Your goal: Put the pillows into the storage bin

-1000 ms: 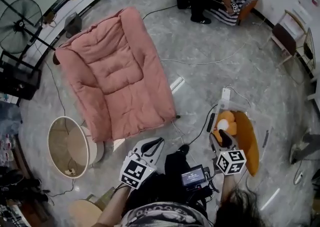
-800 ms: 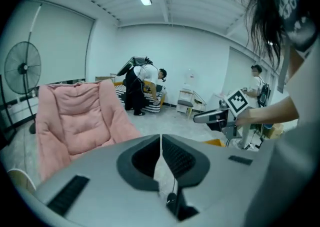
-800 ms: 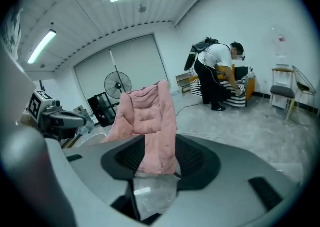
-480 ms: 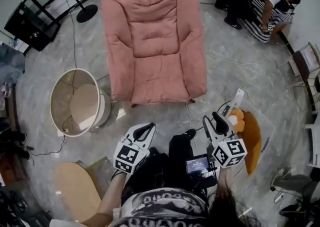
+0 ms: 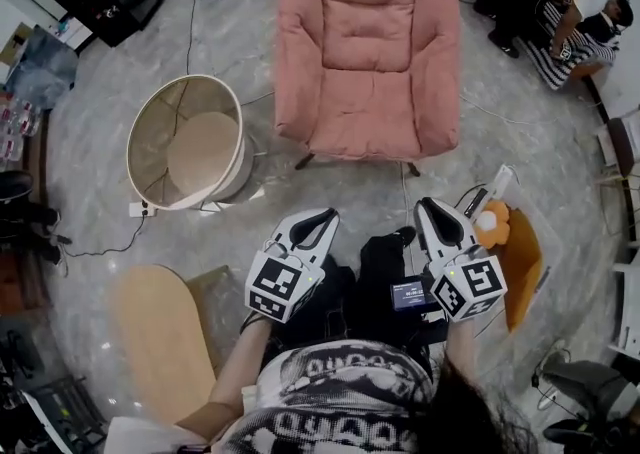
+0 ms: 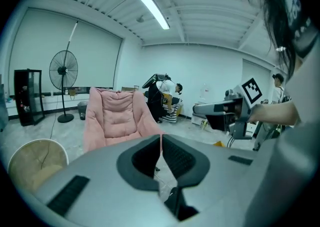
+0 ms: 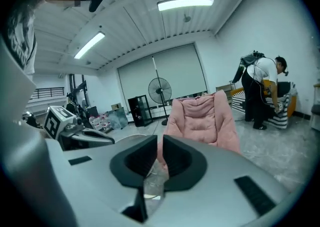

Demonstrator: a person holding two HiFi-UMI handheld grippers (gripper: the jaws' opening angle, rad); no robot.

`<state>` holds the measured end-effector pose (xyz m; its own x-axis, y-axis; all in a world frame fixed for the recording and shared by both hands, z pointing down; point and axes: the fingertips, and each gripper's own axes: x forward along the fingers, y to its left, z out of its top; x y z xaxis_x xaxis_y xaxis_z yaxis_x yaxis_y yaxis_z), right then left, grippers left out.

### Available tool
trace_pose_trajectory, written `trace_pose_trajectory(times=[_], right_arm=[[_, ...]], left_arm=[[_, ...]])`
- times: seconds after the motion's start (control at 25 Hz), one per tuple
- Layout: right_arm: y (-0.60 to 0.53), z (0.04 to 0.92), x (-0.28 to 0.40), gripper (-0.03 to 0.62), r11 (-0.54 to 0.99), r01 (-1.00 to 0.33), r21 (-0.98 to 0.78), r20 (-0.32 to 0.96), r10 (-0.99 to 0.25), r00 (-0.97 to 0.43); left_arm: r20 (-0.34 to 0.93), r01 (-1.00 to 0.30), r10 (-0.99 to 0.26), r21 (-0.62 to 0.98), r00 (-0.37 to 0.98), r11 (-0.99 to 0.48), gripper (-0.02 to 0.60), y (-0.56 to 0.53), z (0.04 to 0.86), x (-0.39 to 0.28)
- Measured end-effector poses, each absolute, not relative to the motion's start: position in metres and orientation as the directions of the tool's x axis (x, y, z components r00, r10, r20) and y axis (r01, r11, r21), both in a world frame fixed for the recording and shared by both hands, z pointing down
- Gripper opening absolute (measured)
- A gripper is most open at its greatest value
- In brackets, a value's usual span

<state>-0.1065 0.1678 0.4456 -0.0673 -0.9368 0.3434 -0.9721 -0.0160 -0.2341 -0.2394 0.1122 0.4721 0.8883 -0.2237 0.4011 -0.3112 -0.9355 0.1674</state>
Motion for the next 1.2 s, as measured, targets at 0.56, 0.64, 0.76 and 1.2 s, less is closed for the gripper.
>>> trace_pose_trajectory(times=[0.56,0.64,0.76,1.2], right_arm=[[0.187,0.416,-0.111,0.000,-0.057,-0.989,-0.137,0.316,-0.949,0.011],[0.190,0.416,-0.110,0.000,-0.066,-0.989,-0.134,0.318,-0.948,0.020],[0.195,0.415,-0.108,0.000,-0.077,-0.987,-0.138,0.322,-0.946,0.029],[0.211,0.423,-0.095,-0.002,-0.117,-0.980,-0.159,0.336,-0.940,0.058]], left_arm=[[0.311,-0.267,-0.212,0.144,0.926,-0.953,0.020,0.122,0.442,-0.255],[0.309,-0.252,-0.199,0.142,0.930,-0.957,0.020,0.123,0.441,-0.252],[0.310,-0.229,-0.178,0.136,0.934,-0.964,0.020,0.125,0.439,-0.246],[0.323,-0.178,-0.129,0.128,0.938,-0.976,0.020,0.136,0.442,-0.236]])
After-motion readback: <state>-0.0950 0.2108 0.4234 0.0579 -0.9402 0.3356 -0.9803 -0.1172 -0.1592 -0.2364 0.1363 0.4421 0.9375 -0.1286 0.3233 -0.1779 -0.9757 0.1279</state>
